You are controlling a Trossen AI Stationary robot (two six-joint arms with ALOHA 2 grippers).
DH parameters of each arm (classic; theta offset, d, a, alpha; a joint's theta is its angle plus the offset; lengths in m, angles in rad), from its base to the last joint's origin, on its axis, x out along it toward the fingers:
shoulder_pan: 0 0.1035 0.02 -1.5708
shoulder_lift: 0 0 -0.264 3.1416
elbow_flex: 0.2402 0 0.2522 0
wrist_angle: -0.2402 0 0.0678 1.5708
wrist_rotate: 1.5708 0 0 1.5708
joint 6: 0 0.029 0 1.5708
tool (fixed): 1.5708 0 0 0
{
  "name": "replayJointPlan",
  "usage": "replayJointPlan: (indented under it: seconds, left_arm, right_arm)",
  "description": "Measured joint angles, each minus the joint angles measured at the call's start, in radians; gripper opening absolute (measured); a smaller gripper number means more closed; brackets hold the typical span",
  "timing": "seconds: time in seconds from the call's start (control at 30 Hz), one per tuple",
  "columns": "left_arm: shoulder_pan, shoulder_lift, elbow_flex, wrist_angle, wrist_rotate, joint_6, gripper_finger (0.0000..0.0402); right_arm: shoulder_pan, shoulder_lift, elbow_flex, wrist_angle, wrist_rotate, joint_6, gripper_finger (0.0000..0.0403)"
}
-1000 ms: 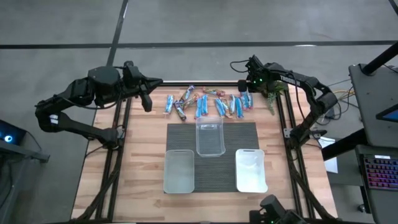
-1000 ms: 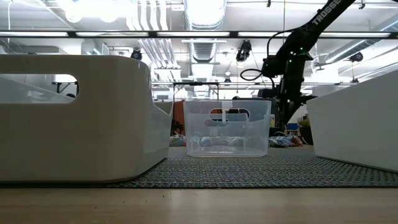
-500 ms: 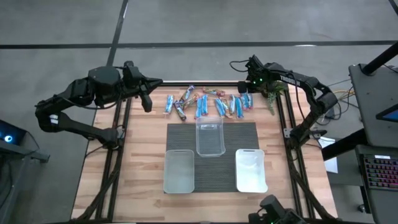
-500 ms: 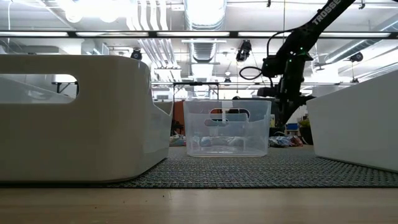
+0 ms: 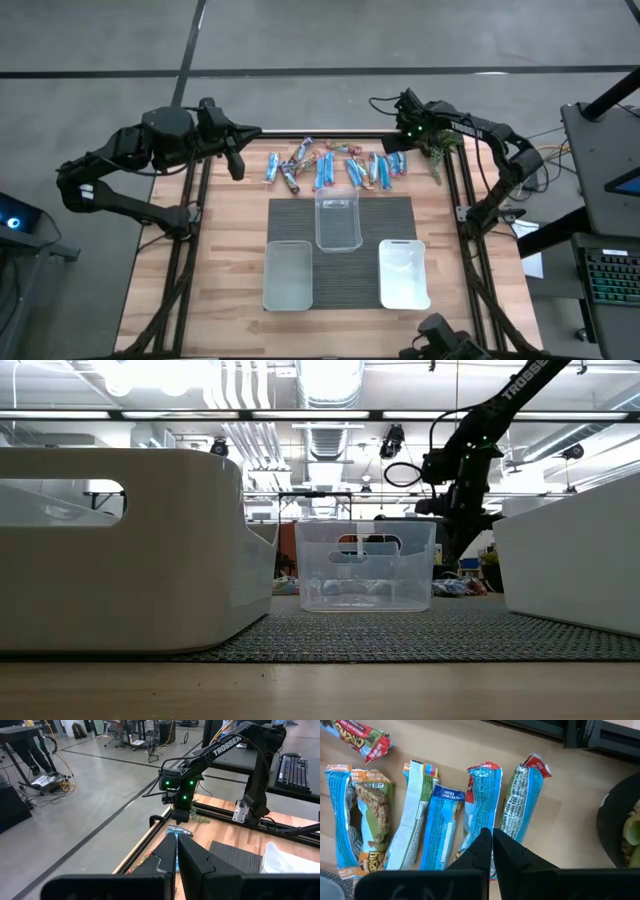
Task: Pick and place Granola Bars by type
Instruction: Put the red granola bar into the gray bin
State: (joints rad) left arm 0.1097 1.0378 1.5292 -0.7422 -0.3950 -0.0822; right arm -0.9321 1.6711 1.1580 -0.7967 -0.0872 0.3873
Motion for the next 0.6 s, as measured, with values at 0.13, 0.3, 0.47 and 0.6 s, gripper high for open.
replayJointPlan:
  seconds: [0.13,0.3,0.47,0.6]
  left_arm:
    - [0.0,0.0,0.0,0.0,0.0,0.0,0.0]
    - [0.0,0.0,-0.008,0.001,0.0,0.0,0.0]
    - [0.0,0.0,-0.013,0.0,0.0,-0.003,0.0]
    - [0.0,0.0,-0.013,0.0,0.0,-0.004,0.0]
  right_arm:
    - [0.0,0.0,0.0,0.0,0.0,-0.021,0.0009]
    - [0.0,0.0,0.0,-0.001,0.0,-0.025,0.0009]
    - [0.0,0.0,0.0,-0.013,-0.003,-0.015,0.0012]
    - [0.0,0.0,0.0,-0.03,-0.023,-0.008,0.0043]
